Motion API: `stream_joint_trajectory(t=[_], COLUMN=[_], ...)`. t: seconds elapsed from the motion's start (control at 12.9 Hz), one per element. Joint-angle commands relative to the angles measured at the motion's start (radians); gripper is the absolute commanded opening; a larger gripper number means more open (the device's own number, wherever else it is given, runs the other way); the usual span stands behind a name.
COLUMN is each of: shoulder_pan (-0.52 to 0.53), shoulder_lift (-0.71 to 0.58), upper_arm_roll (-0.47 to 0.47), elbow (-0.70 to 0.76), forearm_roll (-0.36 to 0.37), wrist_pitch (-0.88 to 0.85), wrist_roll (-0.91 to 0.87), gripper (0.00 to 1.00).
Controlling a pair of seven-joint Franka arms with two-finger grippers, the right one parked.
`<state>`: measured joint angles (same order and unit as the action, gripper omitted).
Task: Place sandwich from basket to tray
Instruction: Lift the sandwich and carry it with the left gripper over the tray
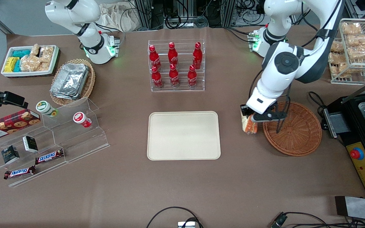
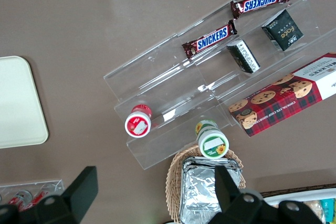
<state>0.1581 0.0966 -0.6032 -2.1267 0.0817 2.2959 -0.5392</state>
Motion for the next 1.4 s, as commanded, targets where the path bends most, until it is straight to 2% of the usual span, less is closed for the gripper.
stream_joint_trajectory(t=[0.0,0.23,0.47,0.85,1.01,1.32], shoulder_pan=[-0.002,-0.049,-0.121,-0.132,-0.187,-0.201], shoulder_lift=[0.04,0.092,0.156,0.27,0.301,0.363], upper_arm_roll=[-0.035,-0.038,-0.036,-0.038,-0.033,-0.032], elbow=[0.043,0.098,0.169,0.23,0.252,0.298], forearm_roll=[0.053,0.058,0.062,0.167,0.176,0.207], wrist_pitch=[-0.027,-0.027,-0.027,-0.024,-0.024,-0.024], wrist_roll=[-0.004,-0.024,-0.131,-0.211,-0.228,-0.245], gripper=[0.32,0.33,0.33,0.33,0.34,0.34])
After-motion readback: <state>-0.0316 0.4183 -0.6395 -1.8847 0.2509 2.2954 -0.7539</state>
